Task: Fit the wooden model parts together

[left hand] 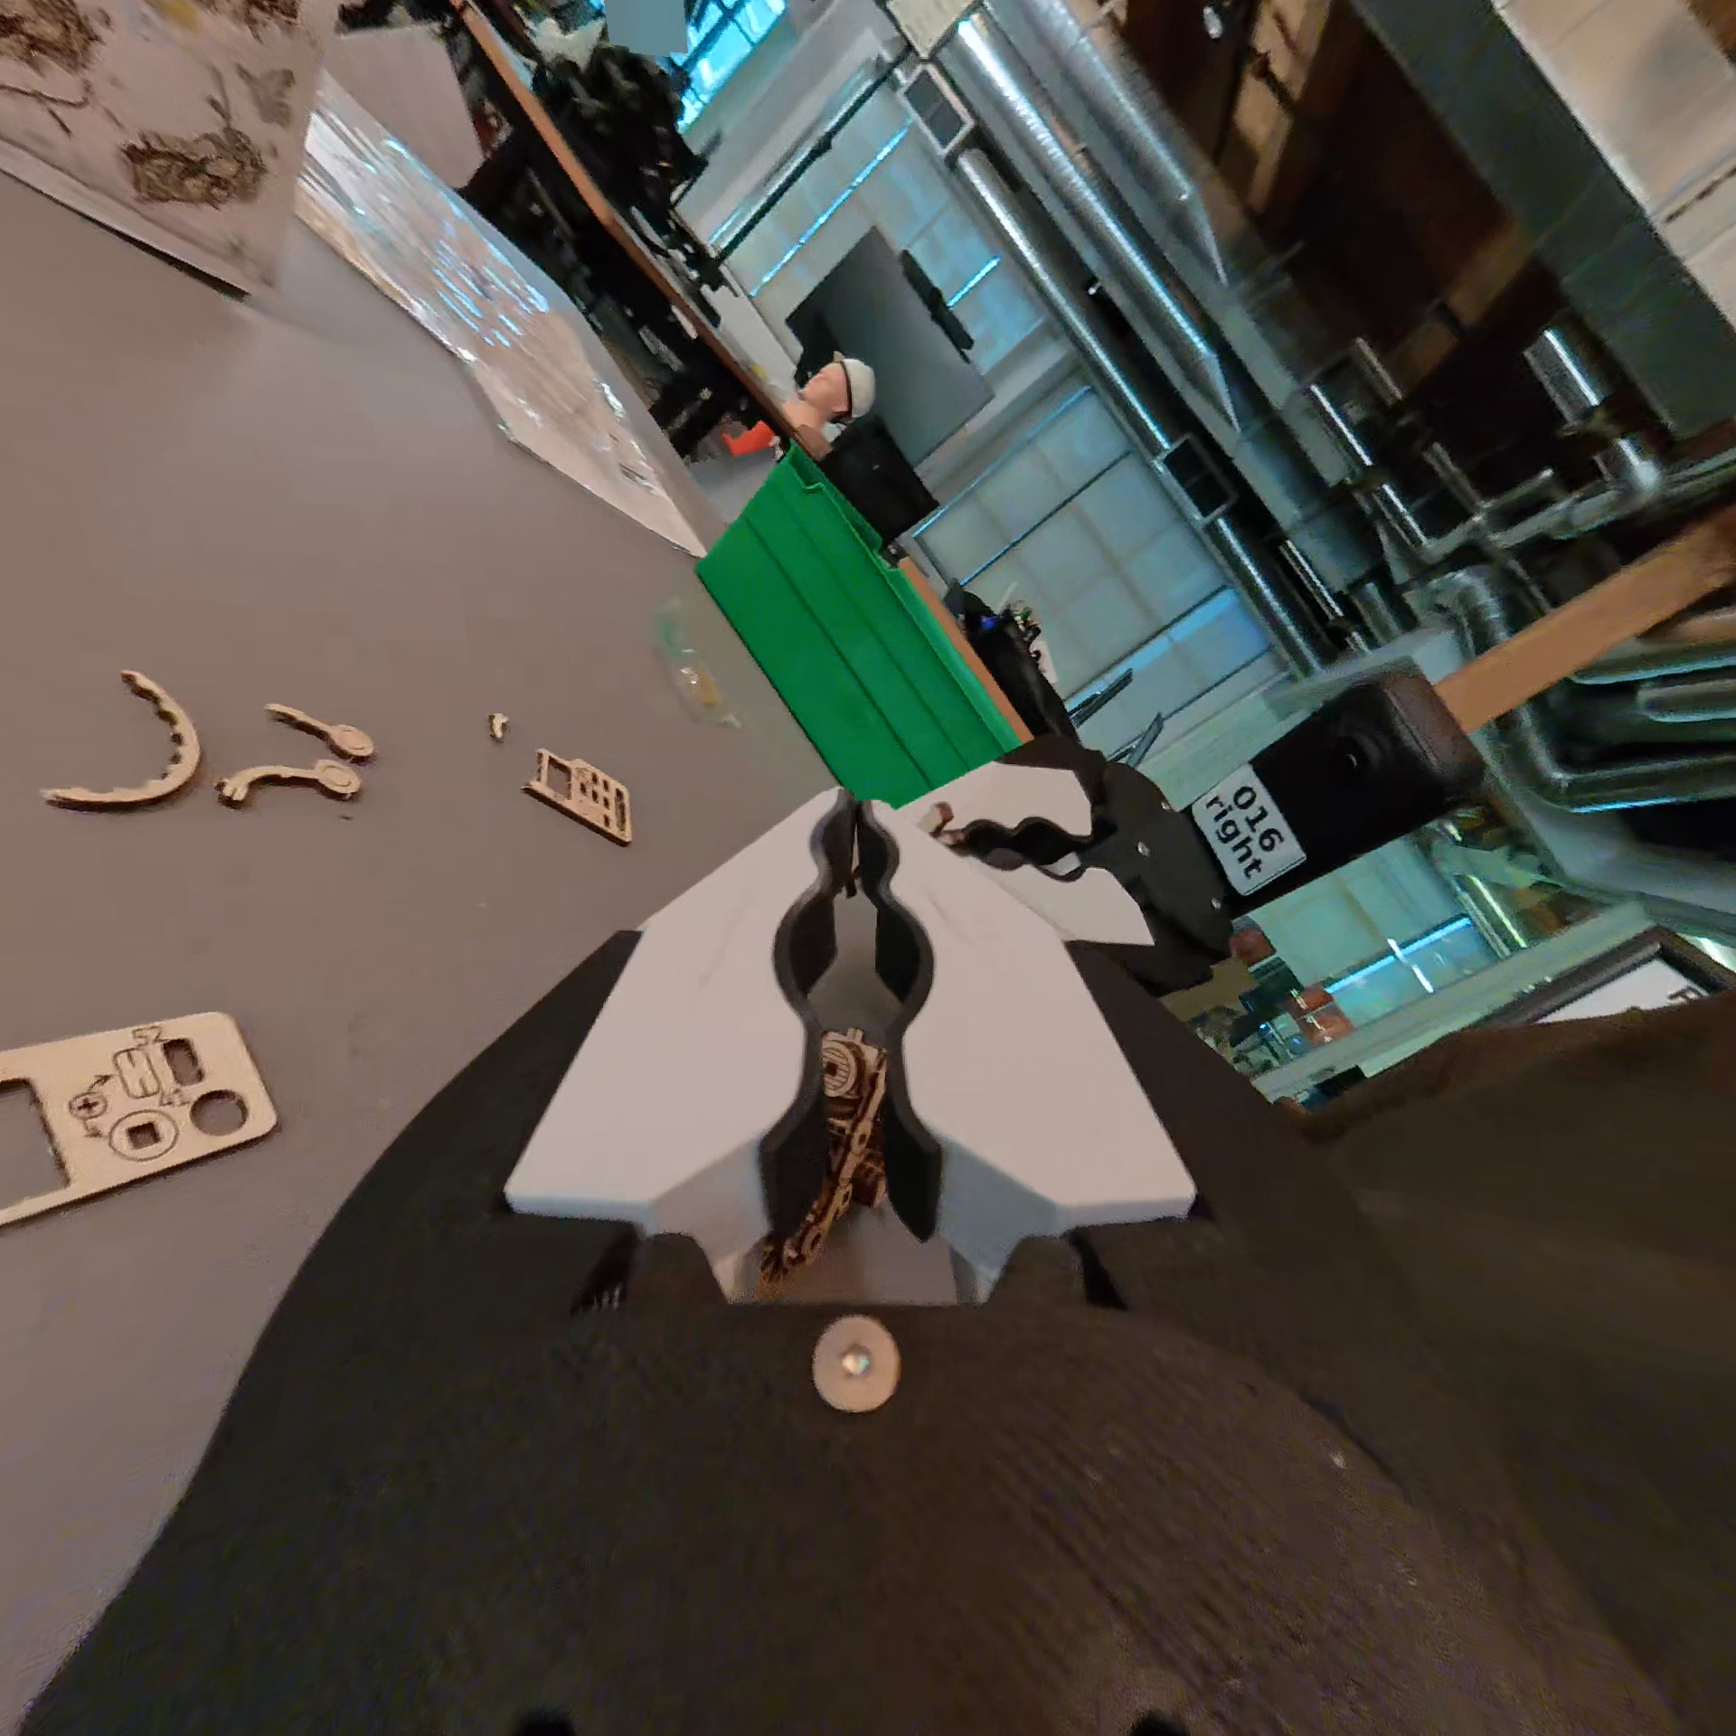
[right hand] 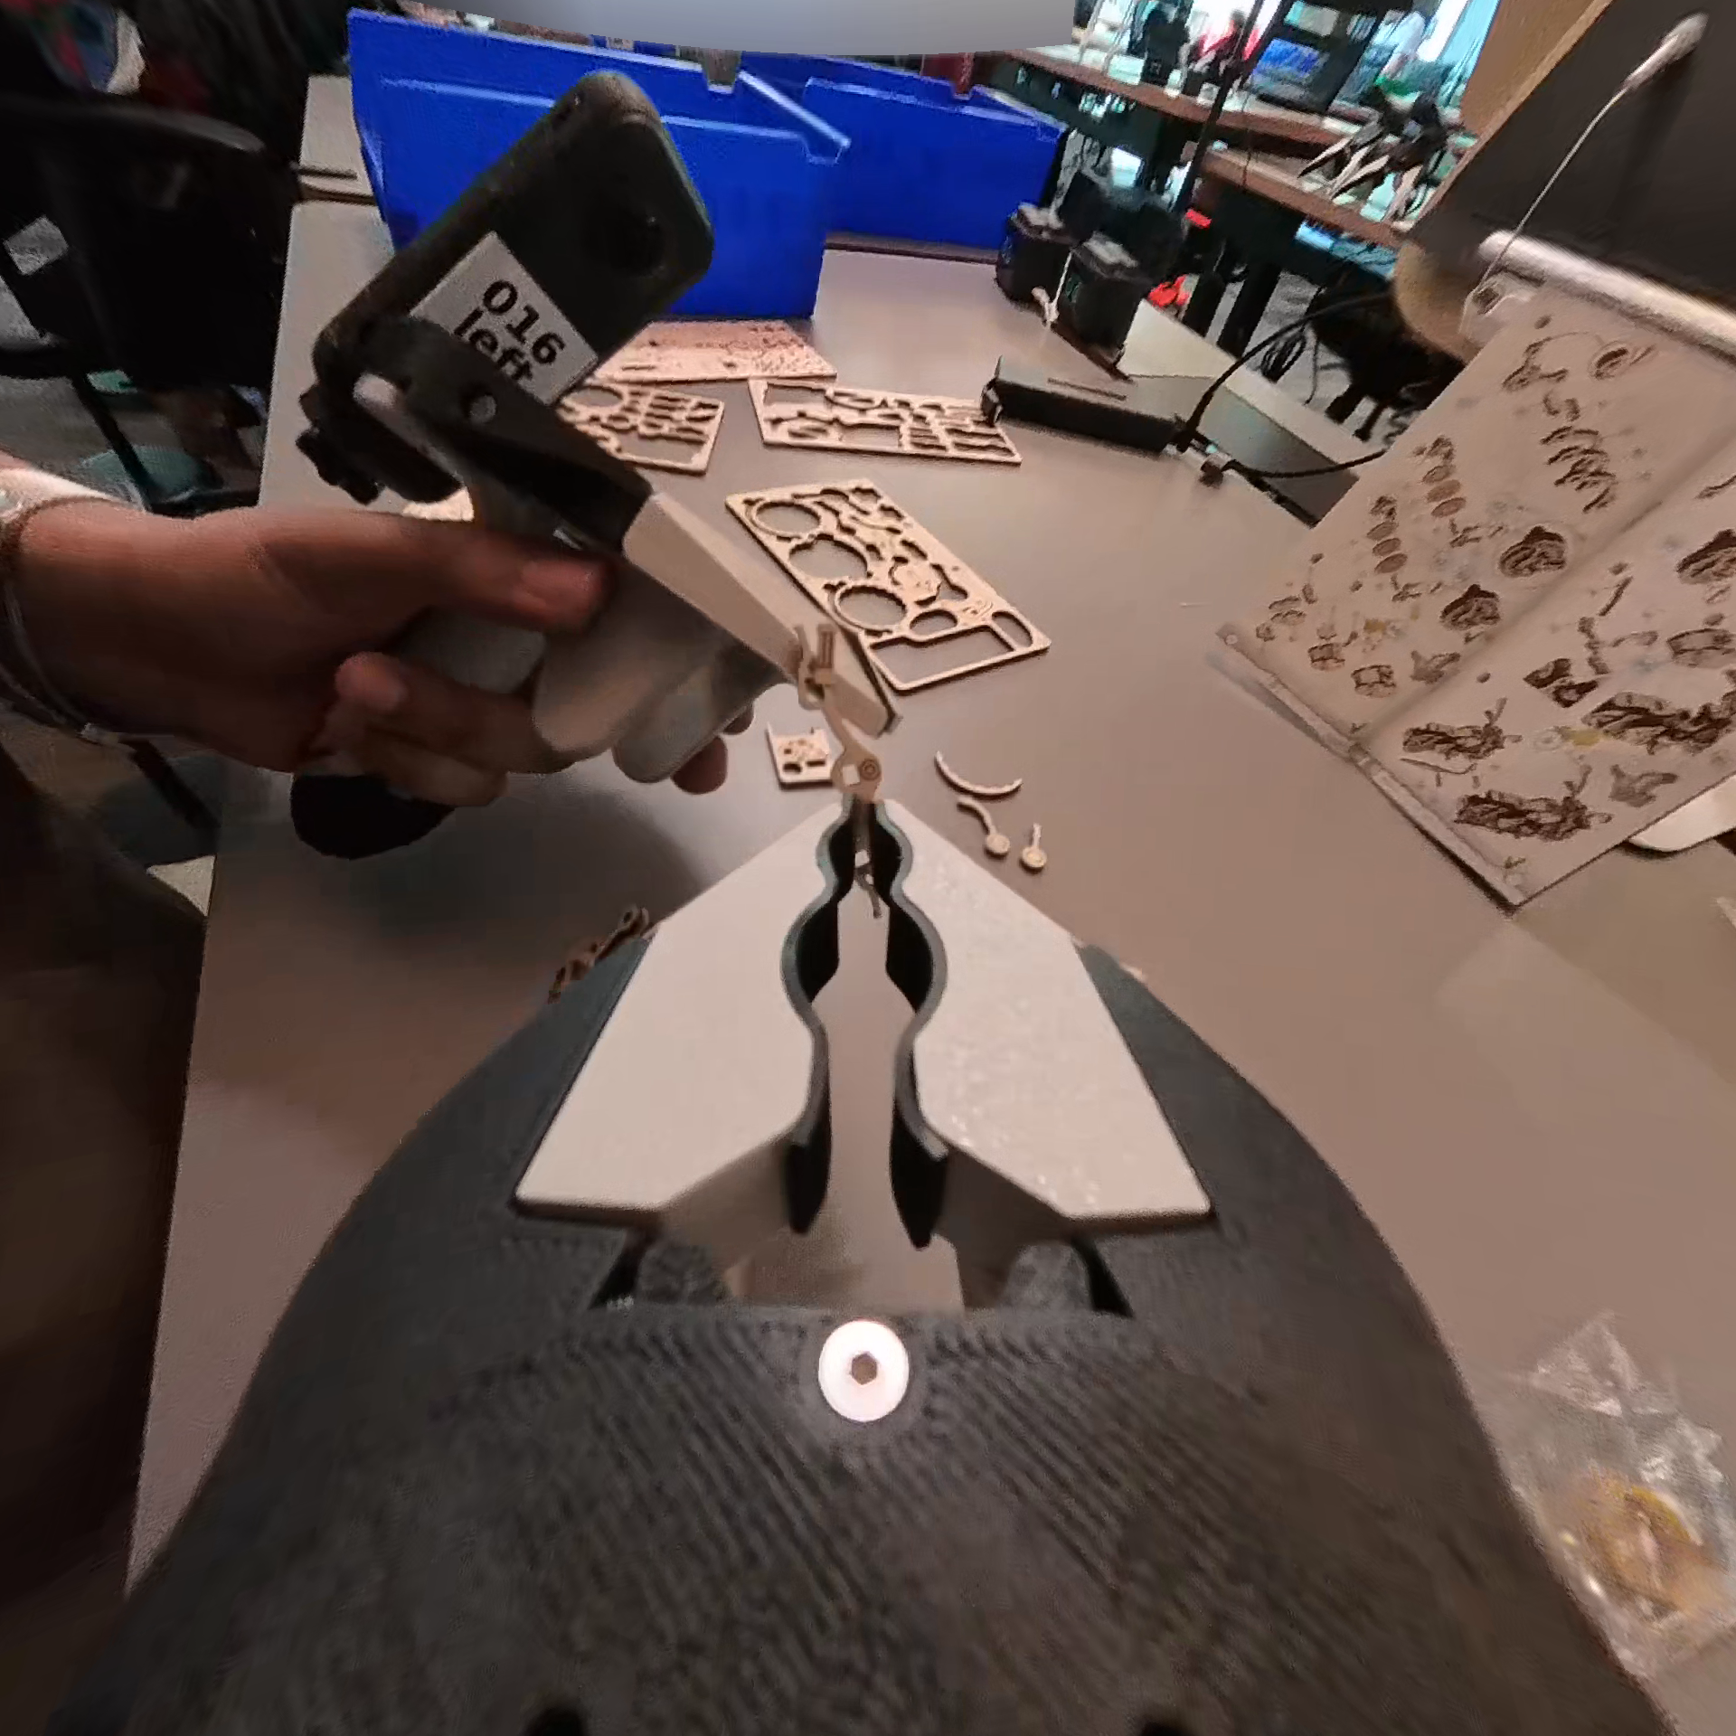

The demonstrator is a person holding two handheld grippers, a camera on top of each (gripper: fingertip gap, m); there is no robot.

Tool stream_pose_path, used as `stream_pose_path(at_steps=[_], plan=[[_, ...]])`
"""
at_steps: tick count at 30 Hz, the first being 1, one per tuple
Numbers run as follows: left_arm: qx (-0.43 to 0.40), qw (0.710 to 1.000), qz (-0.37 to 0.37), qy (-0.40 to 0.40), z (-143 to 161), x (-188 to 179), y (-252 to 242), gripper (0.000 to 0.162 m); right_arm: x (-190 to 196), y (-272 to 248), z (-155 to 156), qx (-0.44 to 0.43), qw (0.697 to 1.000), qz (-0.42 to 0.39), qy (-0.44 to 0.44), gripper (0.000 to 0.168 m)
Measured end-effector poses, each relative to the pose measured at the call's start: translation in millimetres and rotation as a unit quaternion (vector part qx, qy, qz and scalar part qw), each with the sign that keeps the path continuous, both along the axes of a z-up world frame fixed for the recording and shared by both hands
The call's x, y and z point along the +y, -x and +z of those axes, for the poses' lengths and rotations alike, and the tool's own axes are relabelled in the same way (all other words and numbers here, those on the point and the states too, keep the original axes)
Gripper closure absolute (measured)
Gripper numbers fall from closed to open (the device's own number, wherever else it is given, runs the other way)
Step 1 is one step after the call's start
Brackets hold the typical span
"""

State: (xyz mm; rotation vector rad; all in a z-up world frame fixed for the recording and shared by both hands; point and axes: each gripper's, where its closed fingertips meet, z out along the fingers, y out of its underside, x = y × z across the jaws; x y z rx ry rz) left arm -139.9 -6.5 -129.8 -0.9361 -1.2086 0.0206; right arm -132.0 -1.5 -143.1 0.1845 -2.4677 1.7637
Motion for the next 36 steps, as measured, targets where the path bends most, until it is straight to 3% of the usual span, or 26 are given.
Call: stream_pose_path(at_steps=[9, 20, 25, 36], plan=[[-0.015, 1.000, 0.019, -0.005, -11, -17, 5, 0.162, -3, 1, -7, -0.056, 0.998, 0.002, 0.003, 0.168], [-0.020, 0.999, -0.025, 0.000, -15, -7, 0, 0.137, -7, 21, -20, -0.049, 0.997, -0.053, -0.018, 0.168], [-0.031, 0.999, -0.015, 0.004, -19, -10, 2, 0.159, -10, 11, -20, -0.024, 0.999, -0.036, -0.021, 0.168], [-0.027, 1.000, -0.005, -0.004, -16, -19, 2, 0.162, -1, 19, 1, -0.037, 0.998, -0.023, 0.038, 0.163]])
